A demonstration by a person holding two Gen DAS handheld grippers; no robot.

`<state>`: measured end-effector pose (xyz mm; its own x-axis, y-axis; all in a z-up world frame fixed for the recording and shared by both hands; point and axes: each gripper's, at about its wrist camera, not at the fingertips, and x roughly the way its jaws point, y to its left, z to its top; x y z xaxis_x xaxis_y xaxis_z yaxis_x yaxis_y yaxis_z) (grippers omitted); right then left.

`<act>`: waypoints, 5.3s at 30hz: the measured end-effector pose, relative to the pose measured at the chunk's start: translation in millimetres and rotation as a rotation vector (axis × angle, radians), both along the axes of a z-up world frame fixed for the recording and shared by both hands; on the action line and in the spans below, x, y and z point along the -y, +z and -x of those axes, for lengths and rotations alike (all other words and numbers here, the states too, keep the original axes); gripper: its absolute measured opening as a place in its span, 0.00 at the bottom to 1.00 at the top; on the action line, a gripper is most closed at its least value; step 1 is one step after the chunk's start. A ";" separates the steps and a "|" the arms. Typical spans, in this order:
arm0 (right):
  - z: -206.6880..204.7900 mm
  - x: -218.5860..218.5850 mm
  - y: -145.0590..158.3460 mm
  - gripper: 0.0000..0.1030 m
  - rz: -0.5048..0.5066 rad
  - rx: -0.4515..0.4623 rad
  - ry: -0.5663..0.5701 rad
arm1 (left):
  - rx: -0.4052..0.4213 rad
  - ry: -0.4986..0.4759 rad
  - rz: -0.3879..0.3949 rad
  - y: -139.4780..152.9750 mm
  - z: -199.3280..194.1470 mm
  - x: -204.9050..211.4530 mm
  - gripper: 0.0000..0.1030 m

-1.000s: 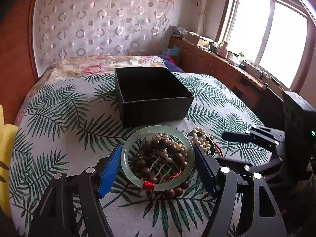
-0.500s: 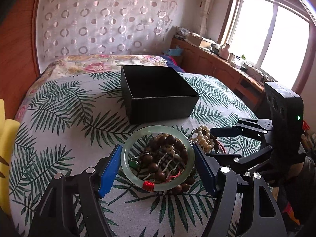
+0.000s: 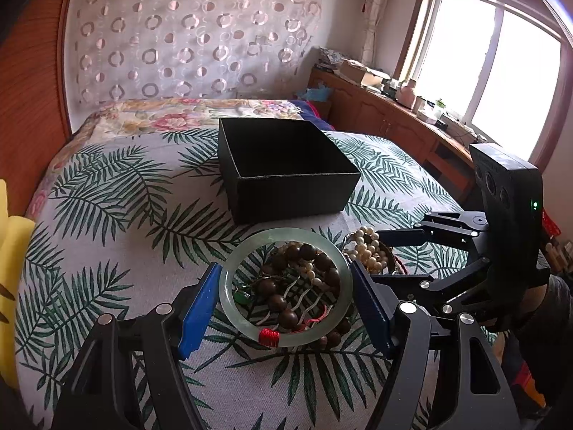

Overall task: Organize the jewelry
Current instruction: 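Grasp the jade bangle with left tool while right tool grasps the silver cuff bangle, then lower both bangles into the black box and open both tools, then withdraw both tools from the box back to the jewelry pile, then grasp brown wooden bead strand with left tool while right tool grasps pearl necklace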

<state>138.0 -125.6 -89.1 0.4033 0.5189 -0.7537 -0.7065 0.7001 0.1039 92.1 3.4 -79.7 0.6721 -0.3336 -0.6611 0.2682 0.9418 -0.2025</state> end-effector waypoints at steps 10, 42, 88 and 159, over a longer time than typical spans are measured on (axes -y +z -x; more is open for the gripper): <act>5.6 3.7 40.2 0.60 0.158 0.156 -0.038 | 0.020 0.002 0.009 6.4 3.5 0.6 0.67; -65.8 41.0 58.5 0.60 -0.020 0.165 -0.131 | 0.022 -0.045 -0.106 31.3 -128.2 44.6 0.67; -109.9 -63.0 31.5 0.61 0.168 0.079 -0.079 | 0.095 0.174 -0.128 24.5 -35.4 -43.7 0.93; 56.3 38.5 -4.3 0.65 -0.067 0.118 -0.232 | 0.128 0.039 0.037 49.6 42.8 -2.2 0.12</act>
<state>81.7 -164.0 -93.5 0.6001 0.4498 -0.6615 -0.5379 0.8389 0.0825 49.3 5.5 -30.0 0.7632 -0.3285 -0.5564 0.2577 0.9444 -0.2041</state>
